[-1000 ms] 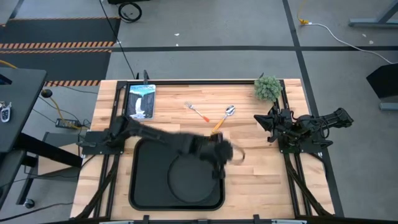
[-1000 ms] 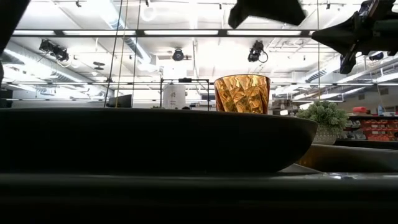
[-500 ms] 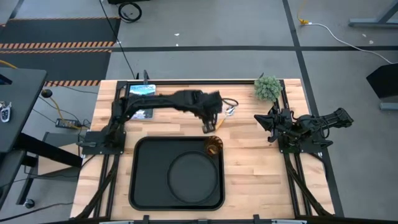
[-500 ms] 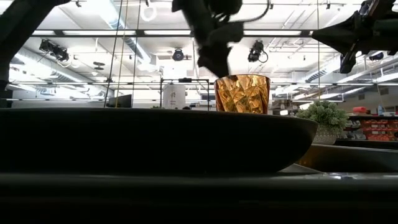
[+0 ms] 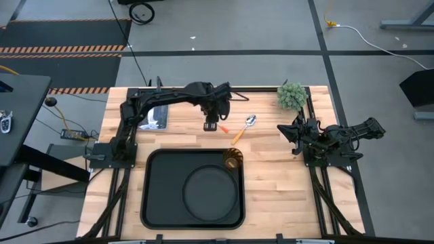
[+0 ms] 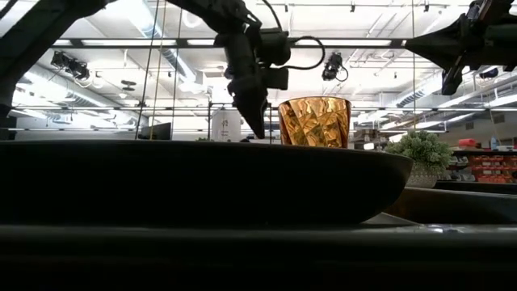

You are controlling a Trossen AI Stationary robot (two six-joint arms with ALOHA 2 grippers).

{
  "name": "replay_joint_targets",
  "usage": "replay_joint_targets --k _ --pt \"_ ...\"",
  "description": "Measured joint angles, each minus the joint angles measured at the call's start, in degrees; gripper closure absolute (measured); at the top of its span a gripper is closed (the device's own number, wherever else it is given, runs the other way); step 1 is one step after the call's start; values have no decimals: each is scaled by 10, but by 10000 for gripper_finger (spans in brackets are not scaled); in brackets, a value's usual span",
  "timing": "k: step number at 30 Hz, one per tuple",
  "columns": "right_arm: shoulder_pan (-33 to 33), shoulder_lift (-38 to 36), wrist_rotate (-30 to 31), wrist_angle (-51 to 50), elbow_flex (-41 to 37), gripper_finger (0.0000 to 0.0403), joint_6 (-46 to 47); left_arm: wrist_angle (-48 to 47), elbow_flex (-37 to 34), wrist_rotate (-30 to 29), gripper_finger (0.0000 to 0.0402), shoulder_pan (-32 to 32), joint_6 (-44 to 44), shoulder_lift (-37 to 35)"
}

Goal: Pick and place plate/cup/fork/spoon on tray
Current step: Put the orange fork on the black tray to the left of the black plate

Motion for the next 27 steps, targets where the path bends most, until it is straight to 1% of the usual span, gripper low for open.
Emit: replay_joint_targets --k 4,13,16,19,23,27 --pt "0 0 0 0 0 386 0 7 0 -6 249 12 49 16" --pt "0 0 -4 10 0 386 0 8 0 7 248 28 110 59" --pt "0 0 -4 12 0 386 0 12 1 8 236 28 114 68" --pt "0 0 -4 12 0 386 0 10 0 4 215 27 115 81" --pt "0 0 -4 12 0 386 0 16 0 -16 189 27 124 89" --pt "0 0 -4 12 0 386 0 18 0 -55 187 24 155 99"
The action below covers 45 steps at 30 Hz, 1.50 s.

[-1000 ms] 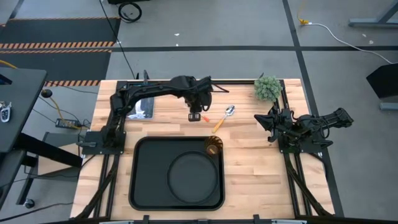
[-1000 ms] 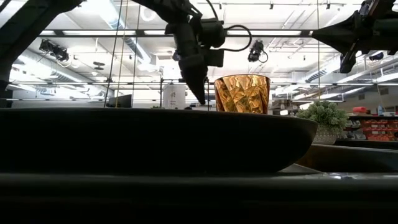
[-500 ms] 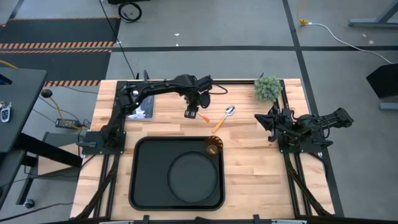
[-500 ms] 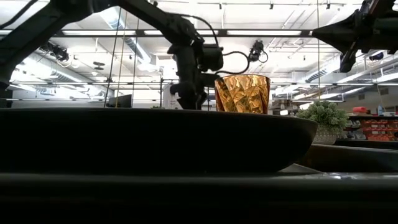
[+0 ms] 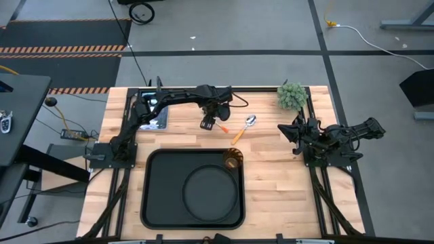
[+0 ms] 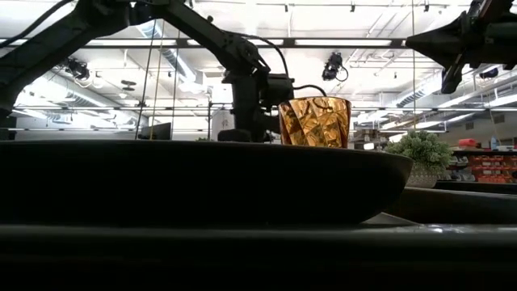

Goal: Pick and place plate/cup/fork/spoon on tray
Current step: Put the orange fork on the black tray to the left of the black plate

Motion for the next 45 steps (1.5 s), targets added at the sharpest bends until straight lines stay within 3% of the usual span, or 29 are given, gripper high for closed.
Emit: replay_joint_targets --k 20,39,45 --pt "0 0 -1 0 0 386 0 -4 0 -100 244 -30 30 18" --pt "0 0 -1 0 0 386 0 8 8 -67 267 -75 -23 18" --pt "0 0 -1 0 0 386 0 -33 7 -112 278 -74 -64 -12"
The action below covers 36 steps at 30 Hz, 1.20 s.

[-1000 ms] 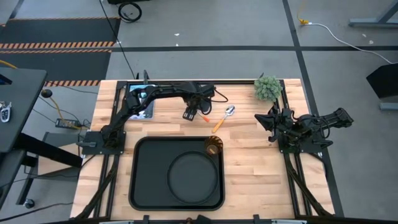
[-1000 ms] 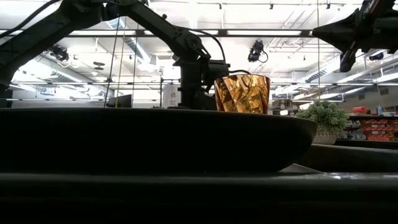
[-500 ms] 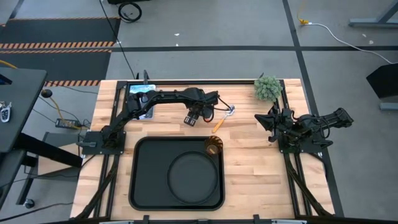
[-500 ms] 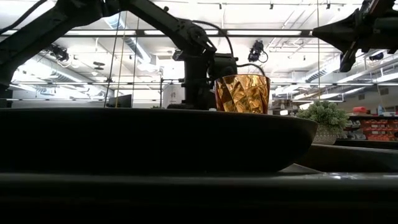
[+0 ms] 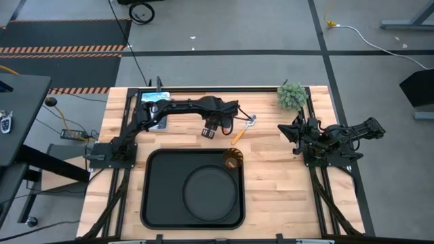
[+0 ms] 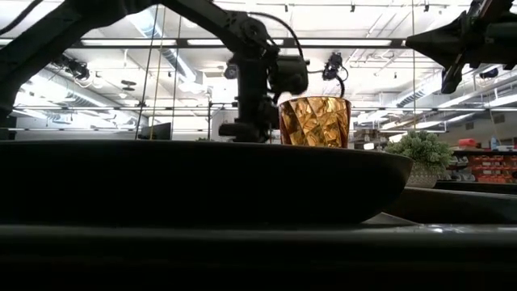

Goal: Pick and place plate/cup/fork/spoon on tray
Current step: Put the orange fork on the black tray to the left of the black plate

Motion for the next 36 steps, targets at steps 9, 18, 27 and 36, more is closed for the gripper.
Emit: replay_joint_targets --k 9,18,27,36 --pt "0 0 0 0 0 386 0 52 0 -32 334 6 -80 -101" --pt "0 0 0 4 0 386 0 130 -96 22 385 -74 -126 -228" --pt "-20 16 0 61 16 386 19 222 -290 23 385 -128 -224 -348" --pt "-108 166 -11 27 26 386 115 360 -421 27 382 -124 -284 -434"
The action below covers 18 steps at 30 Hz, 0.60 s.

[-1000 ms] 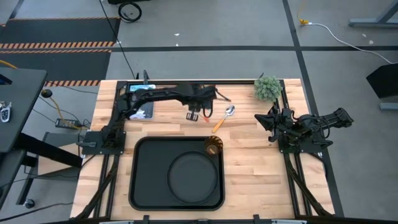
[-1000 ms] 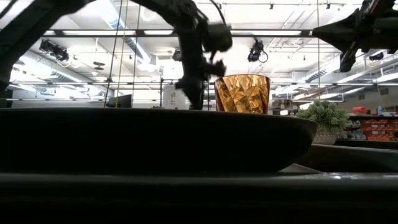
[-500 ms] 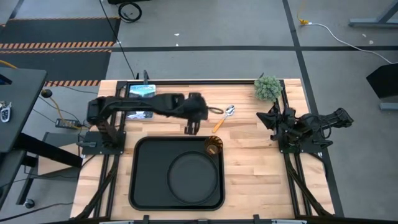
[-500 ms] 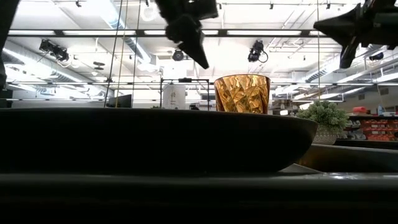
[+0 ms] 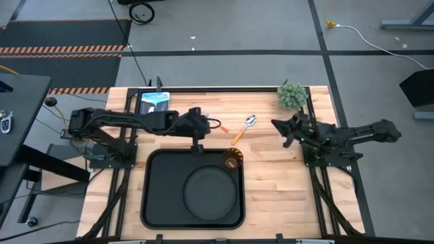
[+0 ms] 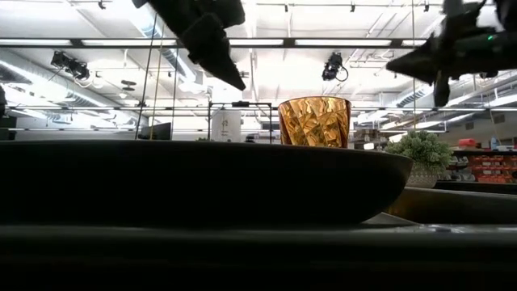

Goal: Pick and place plate/cup/fork/spoon on tray
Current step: Put the orange fork on the black tray to the left of the black plate

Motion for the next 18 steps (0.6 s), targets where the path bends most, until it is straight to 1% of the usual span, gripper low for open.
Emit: replay_joint_targets --k 6,12,15,18 --pt "-87 124 -93 36 0 386 51 66 -64 18 382 6 -21 -37" --pt "-174 232 -188 99 2 386 56 140 -129 41 381 16 -41 -66" --pt "-207 282 -230 99 28 386 54 163 -161 47 381 19 -48 -82" --pt "-226 342 -265 97 67 386 32 181 -193 47 381 19 -59 -99"
